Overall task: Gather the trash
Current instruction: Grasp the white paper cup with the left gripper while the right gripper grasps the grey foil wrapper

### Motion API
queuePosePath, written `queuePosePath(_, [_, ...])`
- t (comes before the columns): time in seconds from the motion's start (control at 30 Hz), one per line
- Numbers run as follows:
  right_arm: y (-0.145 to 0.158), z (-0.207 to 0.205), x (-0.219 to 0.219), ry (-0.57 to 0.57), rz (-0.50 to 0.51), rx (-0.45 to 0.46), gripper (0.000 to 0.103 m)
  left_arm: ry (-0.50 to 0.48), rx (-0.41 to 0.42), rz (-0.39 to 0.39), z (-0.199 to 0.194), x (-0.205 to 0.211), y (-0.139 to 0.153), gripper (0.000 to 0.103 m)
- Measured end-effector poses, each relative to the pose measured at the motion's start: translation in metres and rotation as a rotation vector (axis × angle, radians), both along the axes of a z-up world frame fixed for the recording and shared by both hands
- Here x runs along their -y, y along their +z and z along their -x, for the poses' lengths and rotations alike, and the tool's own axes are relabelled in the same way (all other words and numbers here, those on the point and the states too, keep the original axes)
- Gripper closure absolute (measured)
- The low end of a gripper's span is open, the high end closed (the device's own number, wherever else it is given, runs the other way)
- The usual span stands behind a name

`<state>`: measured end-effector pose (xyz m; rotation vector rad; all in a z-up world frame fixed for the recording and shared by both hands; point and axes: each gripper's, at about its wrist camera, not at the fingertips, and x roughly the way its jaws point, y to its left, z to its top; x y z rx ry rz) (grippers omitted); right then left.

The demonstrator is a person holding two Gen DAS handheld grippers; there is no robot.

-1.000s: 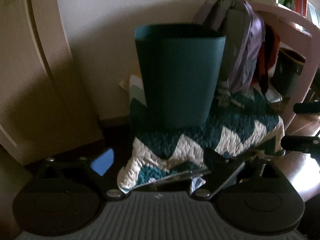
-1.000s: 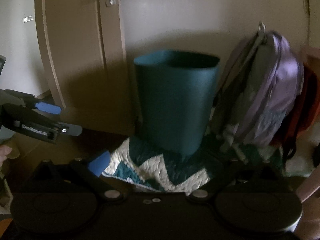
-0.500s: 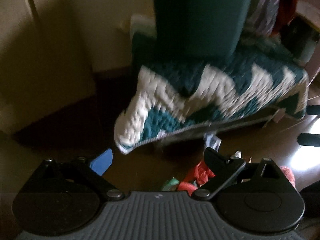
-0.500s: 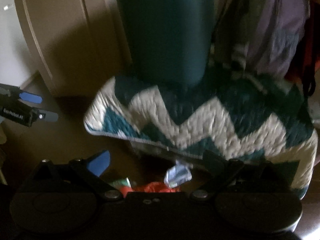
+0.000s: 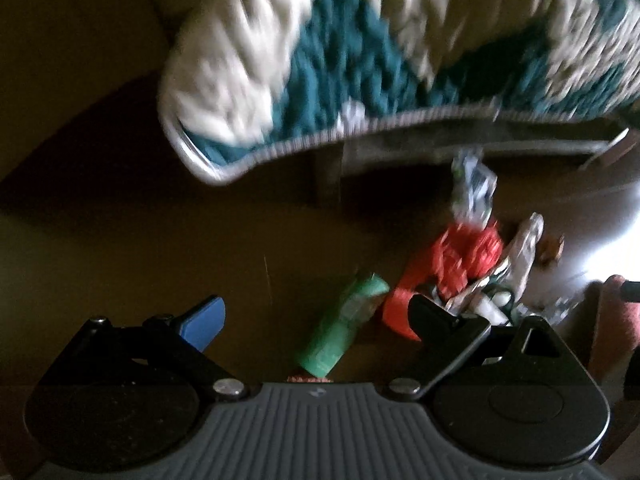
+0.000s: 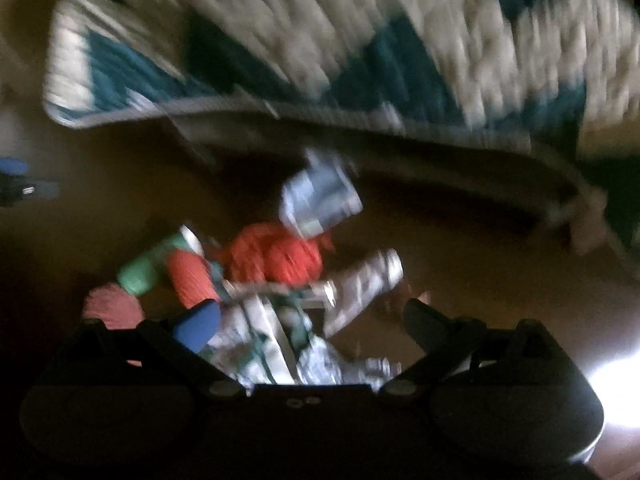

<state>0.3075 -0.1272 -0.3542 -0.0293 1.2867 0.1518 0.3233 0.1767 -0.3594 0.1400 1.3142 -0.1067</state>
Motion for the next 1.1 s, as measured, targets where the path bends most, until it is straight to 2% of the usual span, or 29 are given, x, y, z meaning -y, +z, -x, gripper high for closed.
queuePosePath(0.1, [-0.042, -0.001, 0.016, -0.108, 0.006, -0.116, 0.007, -0.011, -0.047, -0.013, -0.003, 0.002, -0.032, 0.004])
queuePosePath(0.23, [-0.086, 0.003, 0.029, -0.207, 0.011, -0.222, 0.009, -0.041, -0.099, 0.003, -0.008, 0.004, -0.068, 0.004])
queuePosePath(0.43, [-0.128, 0.007, 0.057, -0.429, -0.052, -0.313, 0.013, -0.077, -0.173, -0.022, -0.018, 0.01, -0.122, 0.004])
queuePosePath(0.63, [-0.163, 0.007, 0.082, -0.661, -0.116, -0.392, 0.019, -0.171, -0.24, -0.032, -0.02, 0.024, -0.165, 0.004])
queuePosePath(0.87, [-0.194, -0.002, 0.081, -0.717, -0.169, -0.432, 0.031, -0.216, -0.298, -0.023, -0.023, 0.028, -0.203, 0.004])
queuePosePath(1.03, [-0.208, -0.016, 0.08, -0.719, -0.187, -0.441, 0.039, -0.198, -0.316, -0.017, -0.03, 0.024, -0.218, 0.005])
queuePosePath(1.1, [-0.212, -0.019, 0.078, -0.721, -0.188, -0.448, 0.047, -0.187, -0.32, -0.014, -0.034, 0.021, -0.222, 0.005])
